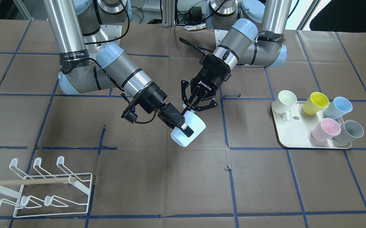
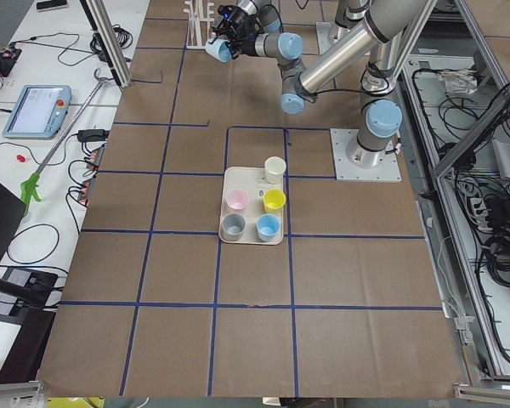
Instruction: Transfer IKEA cup to right arm and place on rack
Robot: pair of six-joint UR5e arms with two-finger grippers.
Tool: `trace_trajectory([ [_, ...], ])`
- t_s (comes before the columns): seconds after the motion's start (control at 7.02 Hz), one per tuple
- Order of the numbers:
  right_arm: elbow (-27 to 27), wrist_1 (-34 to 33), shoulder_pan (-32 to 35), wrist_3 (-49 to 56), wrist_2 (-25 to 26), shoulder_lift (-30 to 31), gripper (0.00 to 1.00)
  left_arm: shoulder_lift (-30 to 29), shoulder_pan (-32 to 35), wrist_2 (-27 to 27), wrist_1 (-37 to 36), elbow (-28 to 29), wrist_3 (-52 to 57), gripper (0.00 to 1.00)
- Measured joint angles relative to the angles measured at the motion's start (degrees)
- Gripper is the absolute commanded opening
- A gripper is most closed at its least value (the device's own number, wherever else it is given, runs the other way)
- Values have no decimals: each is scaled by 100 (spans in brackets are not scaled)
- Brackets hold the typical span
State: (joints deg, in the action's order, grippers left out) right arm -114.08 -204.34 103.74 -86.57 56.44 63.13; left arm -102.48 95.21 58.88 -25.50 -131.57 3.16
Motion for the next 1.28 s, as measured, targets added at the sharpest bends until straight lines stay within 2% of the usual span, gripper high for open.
trace_trajectory([
  [0.14, 0, 0, -2, 0, -8, 14, 50, 9, 1, 2, 0, 0, -40, 12],
  [0.28, 0, -1, -3, 2, -18, 26, 50, 27, 2, 12, 2, 2, -120, 29],
  [0.43, 1, -3, -4, 3, -33, 32, 50, 59, 4, 31, 7, 6, -179, 87],
  [0.57, -8, 1, -2, 2, -49, 32, 50, 64, -2, 45, 11, 38, -208, 99],
  [1.0, -9, 3, -8, 0, -70, 46, 47, 141, -35, 81, 38, 104, -228, 100],
  [1.28, -5, 0, -56, 27, -95, 65, 47, 376, -118, 467, 102, -43, -222, 100],
])
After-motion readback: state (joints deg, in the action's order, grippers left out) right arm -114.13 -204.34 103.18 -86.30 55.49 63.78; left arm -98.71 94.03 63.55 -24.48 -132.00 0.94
